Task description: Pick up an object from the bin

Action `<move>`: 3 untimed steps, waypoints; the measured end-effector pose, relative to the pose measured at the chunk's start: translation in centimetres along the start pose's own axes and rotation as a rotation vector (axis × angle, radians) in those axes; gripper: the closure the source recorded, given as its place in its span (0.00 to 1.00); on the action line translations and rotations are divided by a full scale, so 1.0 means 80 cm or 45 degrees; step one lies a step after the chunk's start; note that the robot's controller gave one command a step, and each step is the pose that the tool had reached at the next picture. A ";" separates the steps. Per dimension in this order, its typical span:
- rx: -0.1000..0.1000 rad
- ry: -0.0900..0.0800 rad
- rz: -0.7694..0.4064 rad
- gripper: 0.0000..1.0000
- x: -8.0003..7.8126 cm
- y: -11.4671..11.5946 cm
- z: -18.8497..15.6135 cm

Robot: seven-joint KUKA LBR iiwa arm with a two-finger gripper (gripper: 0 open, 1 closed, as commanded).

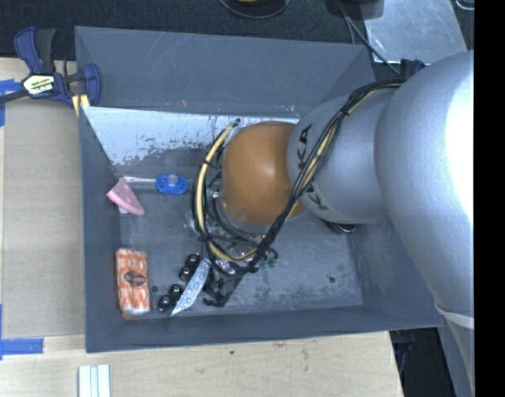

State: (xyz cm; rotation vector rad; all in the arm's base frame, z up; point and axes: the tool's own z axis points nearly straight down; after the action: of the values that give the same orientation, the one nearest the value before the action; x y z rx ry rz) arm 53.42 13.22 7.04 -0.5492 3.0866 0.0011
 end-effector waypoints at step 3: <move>0.000 -0.017 0.343 0.00 -0.097 -0.031 -0.101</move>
Offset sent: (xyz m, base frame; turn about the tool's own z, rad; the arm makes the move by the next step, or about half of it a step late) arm 0.0600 0.0428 -0.0004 -0.1342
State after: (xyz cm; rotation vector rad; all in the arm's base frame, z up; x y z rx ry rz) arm 61.48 13.52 15.19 -0.1293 3.1198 0.0061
